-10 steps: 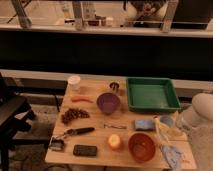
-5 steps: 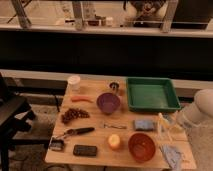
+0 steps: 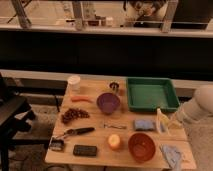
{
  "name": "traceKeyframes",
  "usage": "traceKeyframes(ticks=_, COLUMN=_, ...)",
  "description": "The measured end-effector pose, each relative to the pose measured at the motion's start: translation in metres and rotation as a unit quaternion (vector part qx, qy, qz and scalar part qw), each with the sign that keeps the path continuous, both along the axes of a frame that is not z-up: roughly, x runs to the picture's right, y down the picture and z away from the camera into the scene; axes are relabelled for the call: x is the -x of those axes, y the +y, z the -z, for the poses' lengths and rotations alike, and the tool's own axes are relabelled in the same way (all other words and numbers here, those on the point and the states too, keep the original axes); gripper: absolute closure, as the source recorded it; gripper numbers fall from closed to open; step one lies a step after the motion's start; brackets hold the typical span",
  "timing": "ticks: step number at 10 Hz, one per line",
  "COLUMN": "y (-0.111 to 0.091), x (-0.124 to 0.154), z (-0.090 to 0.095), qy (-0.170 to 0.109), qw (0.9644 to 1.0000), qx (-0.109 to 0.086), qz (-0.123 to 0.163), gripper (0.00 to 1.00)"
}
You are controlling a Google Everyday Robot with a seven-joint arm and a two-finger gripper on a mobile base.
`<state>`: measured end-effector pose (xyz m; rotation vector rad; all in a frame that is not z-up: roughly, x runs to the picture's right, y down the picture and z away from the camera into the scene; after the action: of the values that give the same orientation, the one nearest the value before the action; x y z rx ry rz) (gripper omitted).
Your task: Place banana in plastic cup
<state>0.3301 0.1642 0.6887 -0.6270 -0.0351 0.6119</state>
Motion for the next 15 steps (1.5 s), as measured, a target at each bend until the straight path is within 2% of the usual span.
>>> traceKeyframes(ticks=3, y=-0.017, x=-0.004, z=-0.020, qy=-0.010, qw=0.9999, qx=-0.006, qz=0.006, gripper=0.95)
traceKeyframes(ticks=6, y=-0.026, x=-0.013, z=-0.030, qy=-0.009, qw=0.9999, qx=-0.011, qz=0.005, gripper=0.95)
traceKeyframes(ticks=11, y=-0.028, x=-0.031, z=-0.032, qy=0.002, qw=0.9998, qx=-0.018, qz=0.000, gripper=0.95)
traceKeyframes(ticks=15, y=-0.027, x=-0.043, z=-0.035, qy=0.004, qw=0.9999, qx=-0.015, qz=0.005, gripper=0.95)
